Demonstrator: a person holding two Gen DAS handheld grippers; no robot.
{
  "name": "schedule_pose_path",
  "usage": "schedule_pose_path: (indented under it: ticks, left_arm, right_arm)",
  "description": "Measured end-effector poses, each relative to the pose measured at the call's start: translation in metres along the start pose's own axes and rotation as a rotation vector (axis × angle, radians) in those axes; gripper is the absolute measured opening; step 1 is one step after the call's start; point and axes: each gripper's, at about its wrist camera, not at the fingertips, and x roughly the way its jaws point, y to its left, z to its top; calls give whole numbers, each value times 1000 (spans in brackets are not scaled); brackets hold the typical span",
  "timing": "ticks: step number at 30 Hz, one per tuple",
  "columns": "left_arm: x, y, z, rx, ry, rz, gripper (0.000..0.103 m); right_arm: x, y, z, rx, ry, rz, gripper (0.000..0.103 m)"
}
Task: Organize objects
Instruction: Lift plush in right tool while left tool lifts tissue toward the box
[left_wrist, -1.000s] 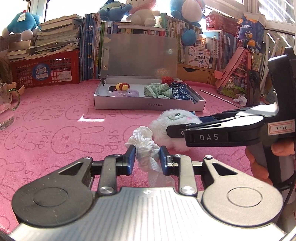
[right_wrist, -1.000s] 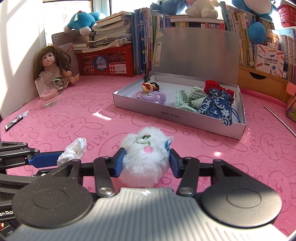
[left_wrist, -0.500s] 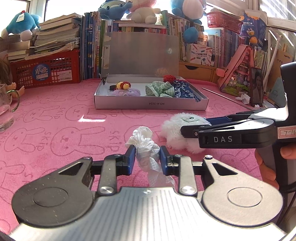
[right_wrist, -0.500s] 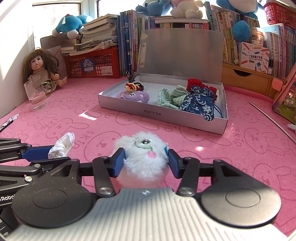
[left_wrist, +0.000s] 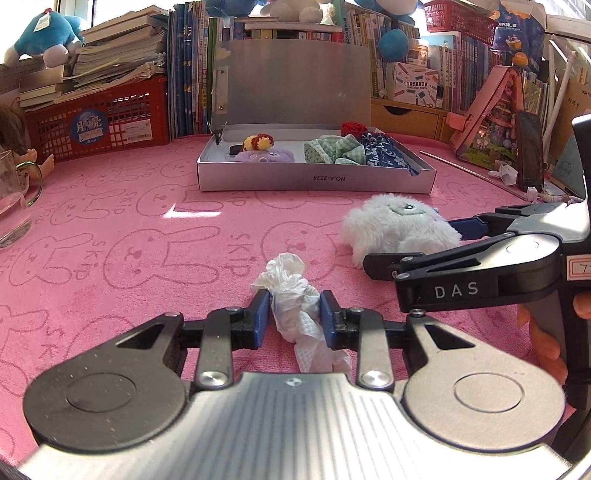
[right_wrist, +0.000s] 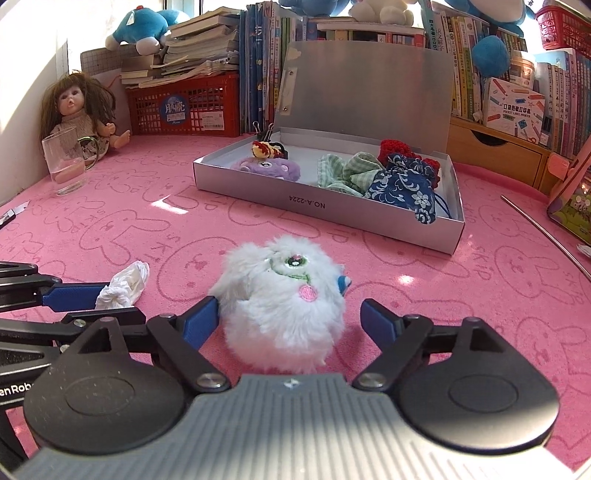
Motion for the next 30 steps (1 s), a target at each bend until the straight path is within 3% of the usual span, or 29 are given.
schedule_pose_path:
  ticks: [8,13,21,30]
  left_arm:
    - [3,-2,0,12,-3,14,37]
    - [3,1,3,3,-1,3,36]
    - [-2,-1,13,14,-35,-7,35]
    - [-3,0,40,30,-88,-8,35]
  right_arm:
    - [5,2,0,-10,26,0,89]
    - [0,3,1,-15,15,23,70]
    - [-4,-5,7,59,7,66,64]
    - [-16,-11,19,84,-37,56,57]
